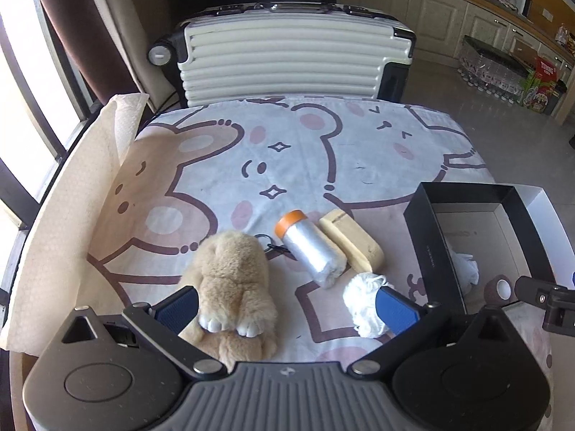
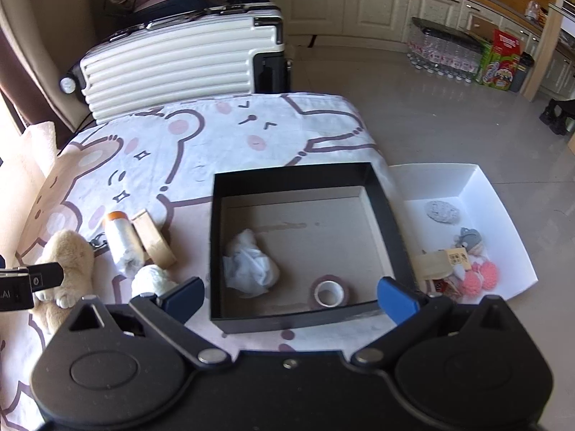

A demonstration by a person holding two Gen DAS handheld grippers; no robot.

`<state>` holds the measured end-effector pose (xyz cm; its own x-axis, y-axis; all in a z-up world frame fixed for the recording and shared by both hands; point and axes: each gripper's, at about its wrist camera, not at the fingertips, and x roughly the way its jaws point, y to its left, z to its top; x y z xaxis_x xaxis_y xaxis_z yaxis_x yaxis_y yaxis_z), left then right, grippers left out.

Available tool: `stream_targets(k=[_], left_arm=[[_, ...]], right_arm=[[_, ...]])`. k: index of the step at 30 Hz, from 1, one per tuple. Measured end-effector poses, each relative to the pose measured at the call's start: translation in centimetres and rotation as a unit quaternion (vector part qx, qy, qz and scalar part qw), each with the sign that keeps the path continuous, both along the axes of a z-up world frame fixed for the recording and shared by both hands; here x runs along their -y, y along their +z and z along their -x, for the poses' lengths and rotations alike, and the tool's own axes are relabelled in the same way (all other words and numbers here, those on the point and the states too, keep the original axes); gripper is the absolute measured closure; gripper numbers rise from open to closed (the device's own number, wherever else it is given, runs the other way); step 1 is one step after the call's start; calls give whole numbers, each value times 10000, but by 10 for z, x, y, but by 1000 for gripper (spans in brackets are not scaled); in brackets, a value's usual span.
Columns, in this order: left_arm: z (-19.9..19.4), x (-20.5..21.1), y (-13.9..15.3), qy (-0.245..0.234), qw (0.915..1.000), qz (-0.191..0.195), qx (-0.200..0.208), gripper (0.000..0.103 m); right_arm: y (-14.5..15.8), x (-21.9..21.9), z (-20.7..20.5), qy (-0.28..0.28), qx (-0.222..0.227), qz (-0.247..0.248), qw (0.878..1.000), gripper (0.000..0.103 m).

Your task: Organize objects

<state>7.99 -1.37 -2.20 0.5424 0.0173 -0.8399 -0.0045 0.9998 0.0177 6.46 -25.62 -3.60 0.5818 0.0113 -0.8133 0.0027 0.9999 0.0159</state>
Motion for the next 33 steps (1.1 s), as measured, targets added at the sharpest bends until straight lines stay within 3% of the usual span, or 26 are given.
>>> stream_targets(k=[19,33], left_arm=[[15,-55,3,466,9989,-1,32,0],[16,-62,4,461,9988,50,124,0]], right_arm=[[7,-61,1,577,159,-175,9981,0],[11,-68,3,625,394,-403,9965,0]])
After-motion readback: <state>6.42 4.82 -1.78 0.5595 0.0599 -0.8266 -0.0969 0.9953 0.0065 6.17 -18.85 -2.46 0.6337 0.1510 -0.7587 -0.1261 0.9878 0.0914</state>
